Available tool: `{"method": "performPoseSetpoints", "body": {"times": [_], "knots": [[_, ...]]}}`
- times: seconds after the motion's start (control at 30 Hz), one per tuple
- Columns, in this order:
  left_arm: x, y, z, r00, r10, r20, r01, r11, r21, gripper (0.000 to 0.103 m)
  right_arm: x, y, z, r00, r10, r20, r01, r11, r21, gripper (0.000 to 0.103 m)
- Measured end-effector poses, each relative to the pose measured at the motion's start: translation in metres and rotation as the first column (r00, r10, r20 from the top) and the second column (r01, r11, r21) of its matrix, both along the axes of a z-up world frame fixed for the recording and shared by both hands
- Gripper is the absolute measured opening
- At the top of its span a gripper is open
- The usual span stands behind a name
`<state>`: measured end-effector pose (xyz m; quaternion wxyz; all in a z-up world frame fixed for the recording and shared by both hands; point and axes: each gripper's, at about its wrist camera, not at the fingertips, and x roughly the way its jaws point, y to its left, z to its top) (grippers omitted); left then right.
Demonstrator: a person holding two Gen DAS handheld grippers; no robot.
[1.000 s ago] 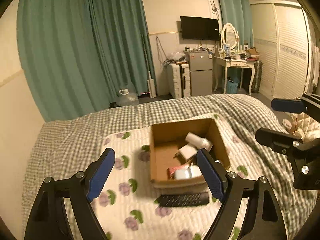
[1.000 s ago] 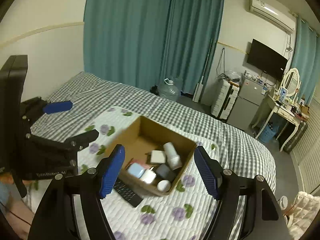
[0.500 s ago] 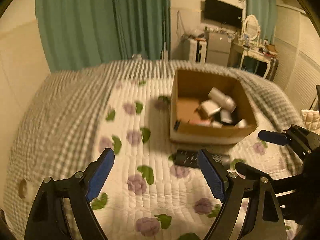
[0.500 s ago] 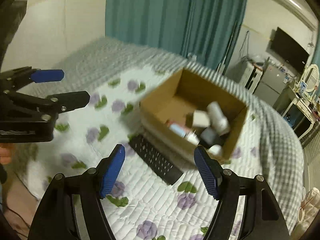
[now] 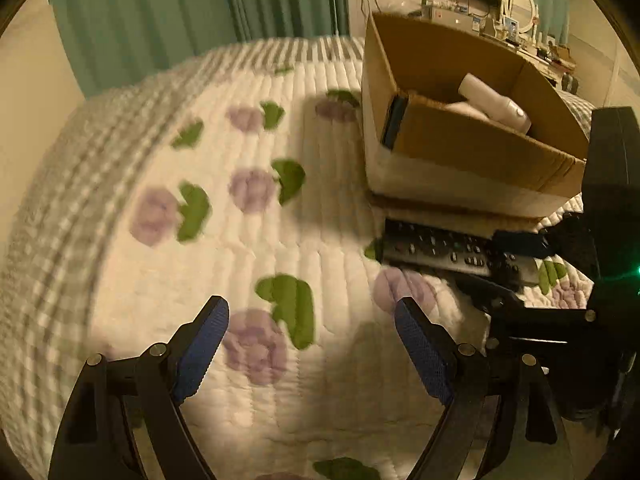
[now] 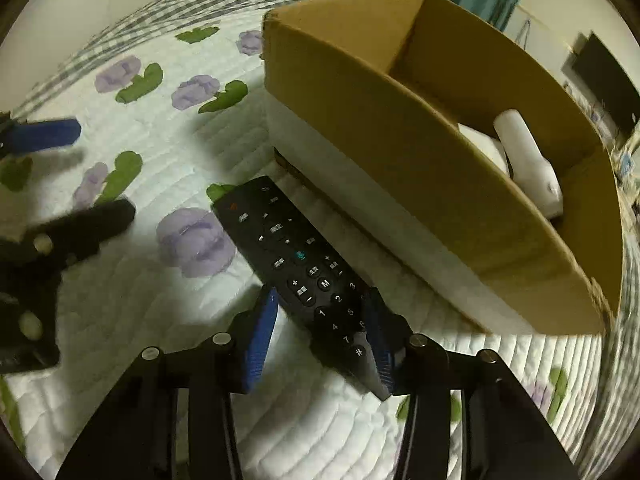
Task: Organize rigid objects
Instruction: 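Grasp the black TV remote on the quilt with the right tool, then lower the black remote into the cardboard box and open the right tool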
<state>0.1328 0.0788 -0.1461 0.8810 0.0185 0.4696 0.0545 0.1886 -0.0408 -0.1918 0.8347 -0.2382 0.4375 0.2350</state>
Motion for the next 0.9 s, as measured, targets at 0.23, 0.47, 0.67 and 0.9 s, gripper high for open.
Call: {"method": "performPoseSetpoints", "body": {"times": [0.23, 0.47, 0.67, 0.9], "knots": [[-0.005, 0.007, 0.002, 0.999, 0.042, 0.009, -0.042, 0.999, -0.014, 0.087, 0.012, 0.010, -0.015, 0.999, 0.046, 0.020, -0.045, 0.998, -0.049, 0.046], [-0.009, 0.010, 0.002, 0.998, 0.060, 0.000, -0.060, 0.998, -0.016, 0.087, 0.008, 0.004, -0.005, 0.997, 0.036, -0.062, -0.034, 0.999, 0.025, 0.025], [-0.028, -0.006, 0.023, 0.999, 0.029, 0.025, -0.029, 0.999, 0.020, 0.087, -0.028, -0.015, 0.035, 0.998, 0.042, -0.040, -0.039, 0.998, 0.058, 0.019], [-0.048, -0.035, 0.068, 0.996, -0.042, 0.078, 0.042, 0.999, 0.003, 0.087, -0.057, -0.036, 0.104, 1.000, 0.015, 0.010, -0.016, 0.996, 0.085, 0.019]]}}
